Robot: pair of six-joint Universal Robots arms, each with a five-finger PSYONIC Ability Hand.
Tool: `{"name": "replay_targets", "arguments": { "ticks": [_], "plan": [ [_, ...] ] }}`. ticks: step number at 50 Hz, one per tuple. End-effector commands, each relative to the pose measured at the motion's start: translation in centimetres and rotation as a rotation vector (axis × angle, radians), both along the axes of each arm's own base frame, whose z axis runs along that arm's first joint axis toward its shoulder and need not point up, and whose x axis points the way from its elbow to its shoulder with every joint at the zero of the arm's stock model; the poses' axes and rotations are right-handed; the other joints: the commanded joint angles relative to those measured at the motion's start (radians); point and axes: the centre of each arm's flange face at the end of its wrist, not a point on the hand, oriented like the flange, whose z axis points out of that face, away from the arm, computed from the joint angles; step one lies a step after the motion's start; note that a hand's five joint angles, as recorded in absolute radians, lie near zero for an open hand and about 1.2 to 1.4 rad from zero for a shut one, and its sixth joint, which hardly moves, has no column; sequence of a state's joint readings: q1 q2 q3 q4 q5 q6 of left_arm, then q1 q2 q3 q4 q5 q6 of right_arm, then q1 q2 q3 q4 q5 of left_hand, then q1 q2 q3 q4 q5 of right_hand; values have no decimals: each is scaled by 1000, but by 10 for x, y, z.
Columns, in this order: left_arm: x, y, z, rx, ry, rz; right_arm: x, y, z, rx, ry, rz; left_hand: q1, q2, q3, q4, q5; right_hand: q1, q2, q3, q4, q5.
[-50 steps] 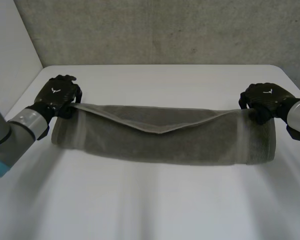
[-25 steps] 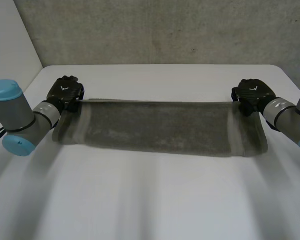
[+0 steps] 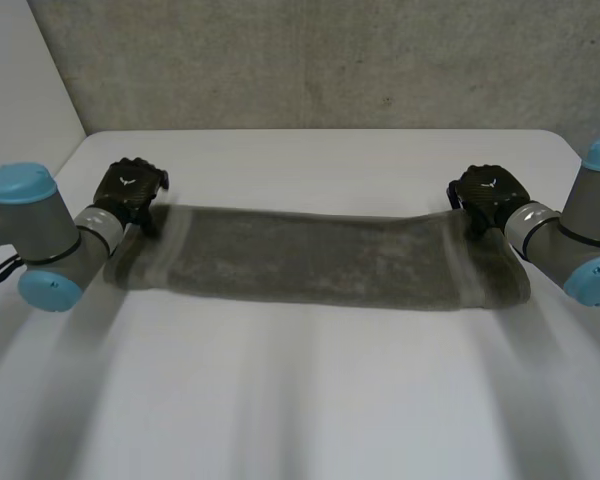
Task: Fold the towel.
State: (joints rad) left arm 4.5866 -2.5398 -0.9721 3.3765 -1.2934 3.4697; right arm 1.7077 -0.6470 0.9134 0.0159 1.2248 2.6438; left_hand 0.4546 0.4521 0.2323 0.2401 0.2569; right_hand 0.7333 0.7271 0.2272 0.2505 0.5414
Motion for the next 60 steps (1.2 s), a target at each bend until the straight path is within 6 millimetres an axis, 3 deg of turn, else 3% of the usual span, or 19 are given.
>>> {"name": "replay_targets", "arguments": {
  "ticks": [1,5,9,10,12,13,15,17,21,22,23,25,26,28,29,31,36,52,60],
  "plan": [
    [4,0,10,-35,-89,86,0,4,3,-3,12,-20,-241,-238,-58,-66,-218,-559,-553,-53,-76,-541],
    [2,3,19,-49,-103,102,1,8,16,-22,8,-13,-247,-244,-58,-66,-224,-559,-553,-53,-76,-541],
    [2,12,42,-61,-91,108,3,13,52,-133,-25,-12,-232,-230,-58,-66,-209,-559,-553,-53,-76,-541],
    [2,12,42,-61,-91,109,3,13,52,-134,-25,-12,-232,-230,-58,-66,-209,-559,-553,-53,-76,-541],
    [3,18,50,-60,-83,106,1,19,78,-212,-77,-22,-221,-218,-58,-66,-197,-559,-553,-53,-76,-541],
    [4,24,60,-63,-68,108,1,19,78,-213,-78,-22,-218,-215,-58,-66,-194,-559,-553,-53,-76,-541],
    [5,31,71,-66,-50,108,-4,32,100,-248,-132,-40,-218,-215,-58,-66,-194,-559,-553,-53,-76,-541],
    [7,50,87,-54,5,108,-7,43,108,-245,-151,-44,-194,-192,-58,-66,-171,-559,-553,-53,-76,-541],
    [9,71,98,-29,69,102,-12,67,113,-198,-164,-54,-197,-194,-58,-66,-174,-559,-553,-53,-76,-541],
    [10,82,102,-19,100,95,-14,81,111,-153,-156,-57,-197,-195,-58,-66,-174,-559,-553,-53,-76,-541],
    [10,82,102,-19,100,95,-14,81,111,-152,-156,-57,-197,-195,-58,-66,-174,-559,-553,-53,-76,-541],
    [10,103,102,6,150,61,-18,110,92,13,-129,-65,-197,-195,-58,-66,-174,-559,-553,-53,-76,-541],
    [10,103,102,6,150,61,-18,110,91,14,-128,-65,-197,-195,-58,-66,-174,-559,-553,-53,-76,-541],
    [10,114,98,21,163,41,-21,127,71,142,-98,-73,-197,-195,-58,-66,-174,-559,-553,-53,-76,-541],
    [9,122,95,26,169,27,-21,128,71,143,-98,-73,-197,-195,-58,-66,-174,-559,-553,-53,-76,-541],
    [10,128,90,31,170,24,-28,136,52,217,-80,-91,-197,-195,-58,-66,-174,-559,-553,-53,-76,-541],
    [6,141,77,36,170,6,-37,134,29,211,-26,-94,-197,-195,-58,-66,-174,-559,-553,-53,-76,-541],
    [6,145,70,45,171,9,-47,105,-8,135,6,-109,-206,-203,-58,-66,-183,-349,-343,-53,-76,-331],
    [6,144,70,35,172,10,-46,96,-19,105,3,-104,-212,-209,-58,-66,-189,121,127,-53,-76,138]
  ]
}}
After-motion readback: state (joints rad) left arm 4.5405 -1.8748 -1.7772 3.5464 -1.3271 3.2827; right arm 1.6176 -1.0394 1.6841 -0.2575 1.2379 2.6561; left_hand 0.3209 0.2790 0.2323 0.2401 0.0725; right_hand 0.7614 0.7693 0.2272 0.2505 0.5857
